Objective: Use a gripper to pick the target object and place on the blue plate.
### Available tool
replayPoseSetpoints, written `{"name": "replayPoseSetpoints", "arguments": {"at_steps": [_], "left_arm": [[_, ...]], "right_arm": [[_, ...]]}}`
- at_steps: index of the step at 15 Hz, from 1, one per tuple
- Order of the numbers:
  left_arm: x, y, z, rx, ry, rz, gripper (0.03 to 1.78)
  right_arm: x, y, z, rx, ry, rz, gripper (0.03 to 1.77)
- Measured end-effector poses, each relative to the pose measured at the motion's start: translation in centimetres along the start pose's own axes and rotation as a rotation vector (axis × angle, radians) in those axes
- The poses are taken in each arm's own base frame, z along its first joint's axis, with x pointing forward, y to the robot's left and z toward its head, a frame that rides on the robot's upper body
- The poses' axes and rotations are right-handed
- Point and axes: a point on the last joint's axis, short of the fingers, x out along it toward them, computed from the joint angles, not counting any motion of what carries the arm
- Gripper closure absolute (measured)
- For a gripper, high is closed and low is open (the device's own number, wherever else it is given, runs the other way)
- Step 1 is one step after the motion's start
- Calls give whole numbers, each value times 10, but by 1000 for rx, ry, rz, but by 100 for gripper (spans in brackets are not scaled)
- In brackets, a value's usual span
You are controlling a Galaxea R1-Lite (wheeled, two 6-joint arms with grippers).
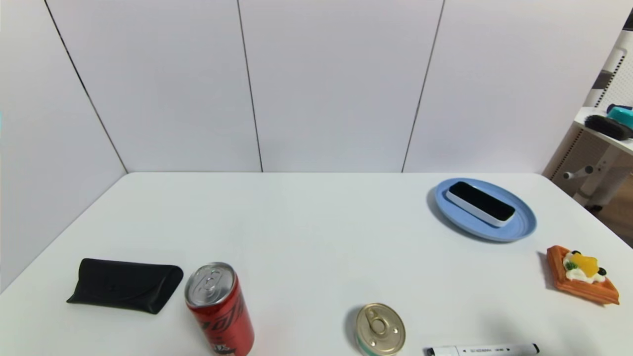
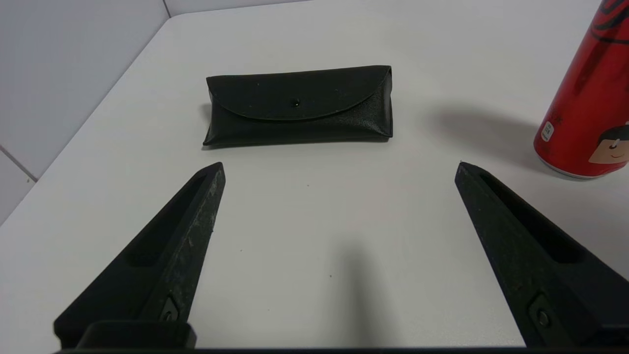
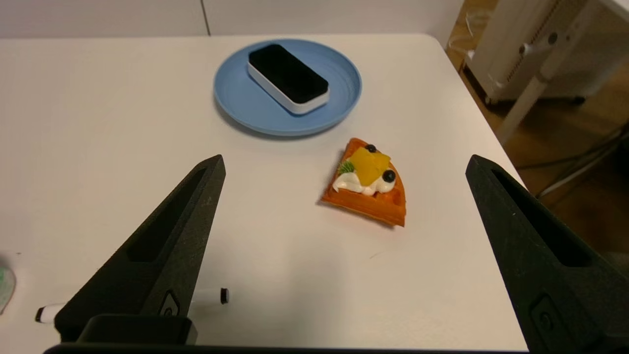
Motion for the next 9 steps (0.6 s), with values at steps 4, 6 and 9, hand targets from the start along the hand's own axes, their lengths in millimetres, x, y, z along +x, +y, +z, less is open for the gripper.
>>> {"name": "replayPoseSetpoints", "arguments": {"at_steps": [4,6,9], "left_arm": [[0,0,0,0,0,0,12],[0,0,0,0,0,0,12],[0,0,0,-1,0,0,12]], "right_arm": [[-20,1,-27,11,-192,64,11],[-25,1,-50,10,-207,73,11],[-30,2,-87,2,-213,79,11]]}}
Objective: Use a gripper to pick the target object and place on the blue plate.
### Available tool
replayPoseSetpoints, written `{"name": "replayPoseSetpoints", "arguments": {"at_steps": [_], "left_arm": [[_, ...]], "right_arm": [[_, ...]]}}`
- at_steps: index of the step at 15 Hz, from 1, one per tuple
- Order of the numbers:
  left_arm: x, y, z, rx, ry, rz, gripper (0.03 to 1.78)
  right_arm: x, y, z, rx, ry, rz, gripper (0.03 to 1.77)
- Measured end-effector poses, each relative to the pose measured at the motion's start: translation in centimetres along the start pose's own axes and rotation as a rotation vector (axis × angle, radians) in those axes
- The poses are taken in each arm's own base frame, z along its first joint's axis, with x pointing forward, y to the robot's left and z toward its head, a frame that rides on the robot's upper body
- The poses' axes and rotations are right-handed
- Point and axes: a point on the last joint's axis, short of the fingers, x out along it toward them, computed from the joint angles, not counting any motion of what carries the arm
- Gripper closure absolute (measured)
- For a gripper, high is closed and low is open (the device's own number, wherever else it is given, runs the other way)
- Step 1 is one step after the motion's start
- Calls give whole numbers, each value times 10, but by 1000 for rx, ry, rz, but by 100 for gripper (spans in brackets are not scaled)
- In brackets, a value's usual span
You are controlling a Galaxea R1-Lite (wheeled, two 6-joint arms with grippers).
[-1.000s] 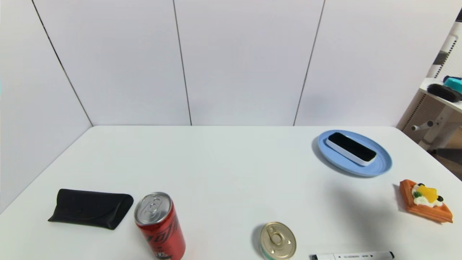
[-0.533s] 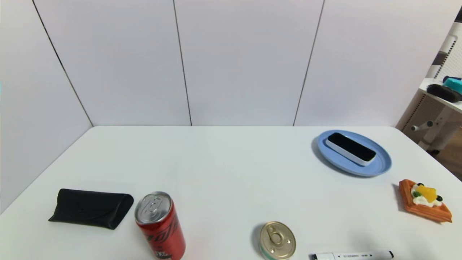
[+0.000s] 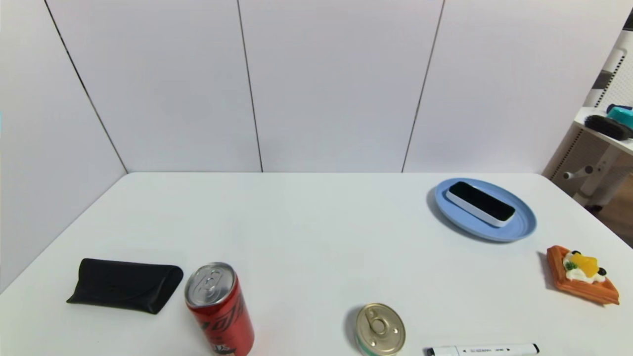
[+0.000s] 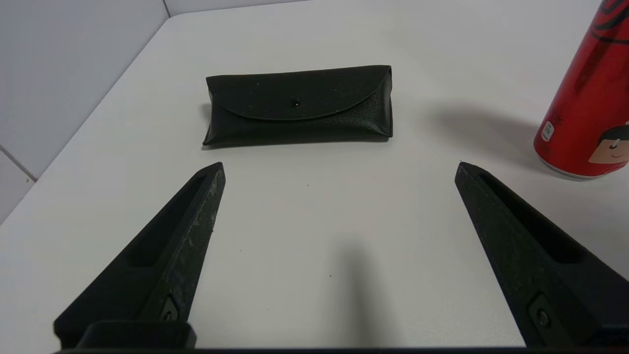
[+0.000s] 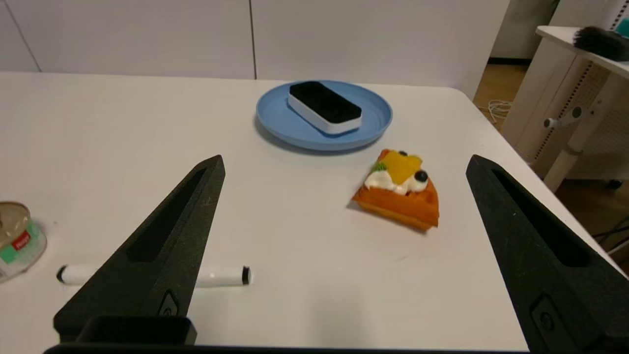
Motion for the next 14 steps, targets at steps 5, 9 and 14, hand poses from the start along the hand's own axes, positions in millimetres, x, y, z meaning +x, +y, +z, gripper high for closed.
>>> {"name": "replayPoseSetpoints", "arguments": {"at_steps": [5,9,14], "left_arm": [[0,0,0,0,0,0,12],[0,0,0,1,0,0,12],[0,0,0,1,0,0,12]], "right_arm": [[-11,3,-38,5,101,60,11],[-12,3,-40,17,88,59,11],[-12,3,-39,34,86,52,11]]}}
